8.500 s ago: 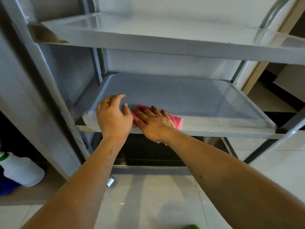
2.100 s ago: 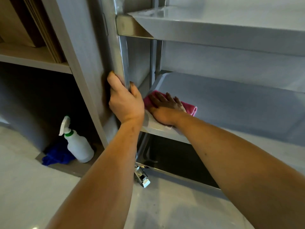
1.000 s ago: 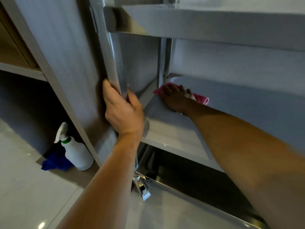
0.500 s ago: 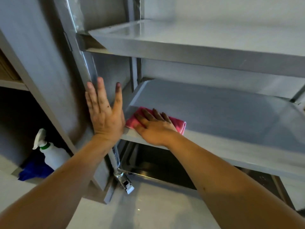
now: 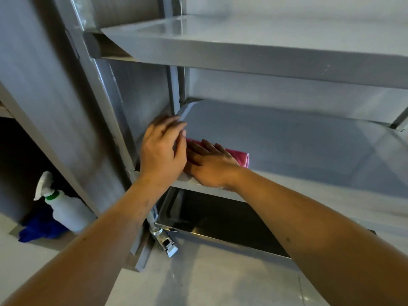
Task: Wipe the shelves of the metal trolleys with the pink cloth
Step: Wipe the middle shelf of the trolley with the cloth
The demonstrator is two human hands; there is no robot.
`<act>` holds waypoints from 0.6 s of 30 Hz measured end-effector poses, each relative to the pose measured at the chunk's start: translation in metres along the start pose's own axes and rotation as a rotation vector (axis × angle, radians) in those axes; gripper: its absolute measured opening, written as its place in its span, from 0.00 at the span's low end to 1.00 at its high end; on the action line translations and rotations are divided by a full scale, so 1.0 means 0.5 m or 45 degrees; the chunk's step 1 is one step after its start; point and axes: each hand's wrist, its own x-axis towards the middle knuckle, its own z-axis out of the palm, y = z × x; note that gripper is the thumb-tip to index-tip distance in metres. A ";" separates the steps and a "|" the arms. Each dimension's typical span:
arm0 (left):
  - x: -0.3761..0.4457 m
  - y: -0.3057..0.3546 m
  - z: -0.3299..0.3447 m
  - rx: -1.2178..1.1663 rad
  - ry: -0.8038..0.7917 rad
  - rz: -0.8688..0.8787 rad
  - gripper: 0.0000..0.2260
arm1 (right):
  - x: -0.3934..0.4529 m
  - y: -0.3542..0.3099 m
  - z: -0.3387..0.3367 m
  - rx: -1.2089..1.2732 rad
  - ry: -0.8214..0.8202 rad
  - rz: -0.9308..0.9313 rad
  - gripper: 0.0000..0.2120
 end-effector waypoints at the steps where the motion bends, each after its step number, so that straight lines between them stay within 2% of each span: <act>1: 0.008 0.002 0.005 -0.025 -0.016 -0.098 0.13 | 0.008 0.015 0.000 0.011 0.026 0.007 0.31; 4: 0.013 -0.001 0.025 -0.062 -0.069 -0.207 0.14 | 0.035 0.084 -0.019 0.003 0.047 0.067 0.36; 6: 0.008 -0.006 0.036 -0.090 -0.099 -0.233 0.15 | 0.053 0.154 -0.040 -0.148 0.025 0.082 0.38; 8: 0.007 -0.013 0.042 -0.108 -0.101 -0.289 0.18 | 0.072 0.240 -0.058 -0.240 0.011 0.148 0.34; 12: 0.010 -0.017 0.043 -0.095 -0.115 -0.357 0.20 | 0.105 0.387 -0.096 -0.182 0.020 0.405 0.30; 15: 0.009 -0.014 0.044 -0.075 -0.127 -0.355 0.19 | 0.130 0.420 -0.114 -0.140 0.030 0.488 0.31; 18: 0.014 -0.015 0.044 -0.054 -0.141 -0.346 0.20 | 0.134 0.397 -0.111 -0.046 0.053 0.581 0.32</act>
